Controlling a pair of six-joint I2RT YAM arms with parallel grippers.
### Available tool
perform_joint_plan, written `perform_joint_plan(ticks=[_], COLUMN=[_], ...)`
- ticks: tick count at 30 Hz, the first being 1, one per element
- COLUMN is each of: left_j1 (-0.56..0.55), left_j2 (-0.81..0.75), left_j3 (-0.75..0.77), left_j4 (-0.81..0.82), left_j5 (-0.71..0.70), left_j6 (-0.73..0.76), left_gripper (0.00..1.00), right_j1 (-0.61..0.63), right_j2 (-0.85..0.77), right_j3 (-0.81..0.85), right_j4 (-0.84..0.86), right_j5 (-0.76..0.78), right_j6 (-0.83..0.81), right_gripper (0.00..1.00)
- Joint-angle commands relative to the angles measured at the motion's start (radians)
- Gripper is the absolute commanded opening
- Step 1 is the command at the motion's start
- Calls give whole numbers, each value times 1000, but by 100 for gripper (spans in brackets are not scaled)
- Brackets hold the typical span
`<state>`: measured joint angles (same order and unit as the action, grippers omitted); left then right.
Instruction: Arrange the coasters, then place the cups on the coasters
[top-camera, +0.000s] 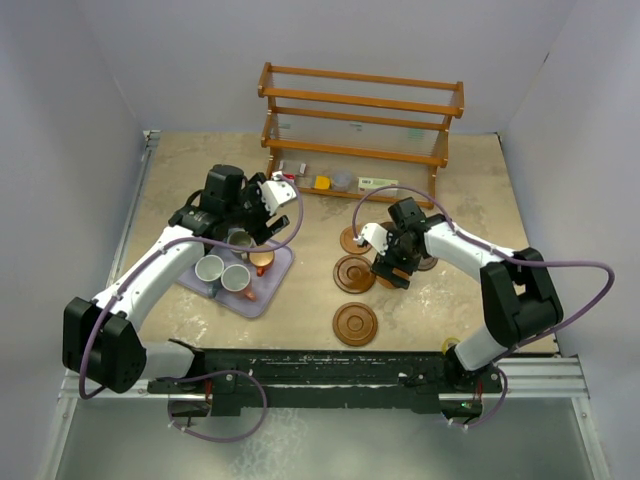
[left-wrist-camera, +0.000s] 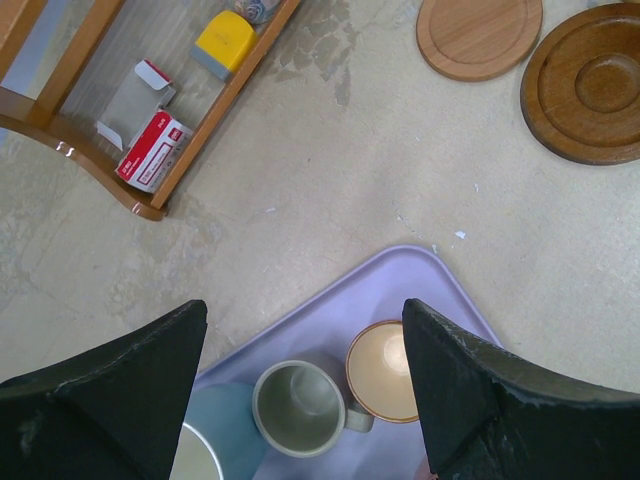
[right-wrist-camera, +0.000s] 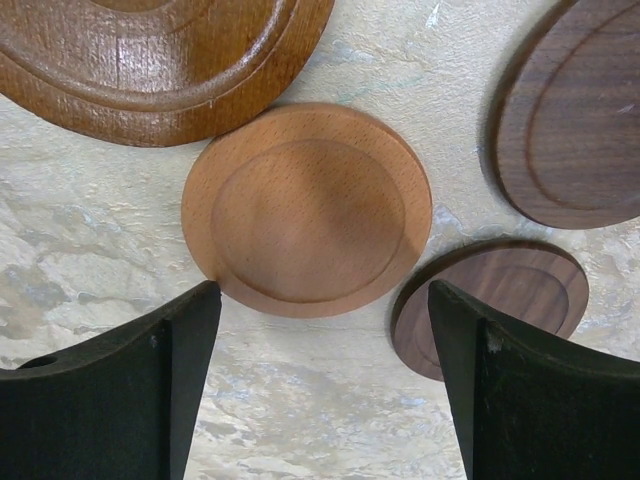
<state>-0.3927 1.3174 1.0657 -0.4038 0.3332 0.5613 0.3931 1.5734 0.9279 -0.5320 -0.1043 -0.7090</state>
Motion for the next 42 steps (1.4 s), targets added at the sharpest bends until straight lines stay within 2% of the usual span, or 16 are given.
perform_joint_plan(ticks=[1,4,9,15,21,26,42], left_j1=[10,11,11,11,11,11,12], left_j2=[-38,-37,-41,-32,-32,-33,-33], left_j3=[1,1,-1,0,1,1,-2], left_j4=[42,42,43,46,45,47,48], left_j5=[21,25,26,34,35,32,30], left_j6=[8,8,8,5,5,6,8], left_gripper=[76,76,76,76,76,76,76], right_j1=[-1,-30,-110,-115,-118,-119,-126], right_j2=[-33,-53,-21,128,277,350,494], right_j3=[44,64,219,410,564,607,685], right_j4=[-55,-81,-98,-91,-74,-39,-55], right_j5=[-46,-78,-172,-172,-143,-124,-159], right_j6=[-17,-13,58,191,333,395,426], right_gripper=[87,87,86,89,87,84,83])
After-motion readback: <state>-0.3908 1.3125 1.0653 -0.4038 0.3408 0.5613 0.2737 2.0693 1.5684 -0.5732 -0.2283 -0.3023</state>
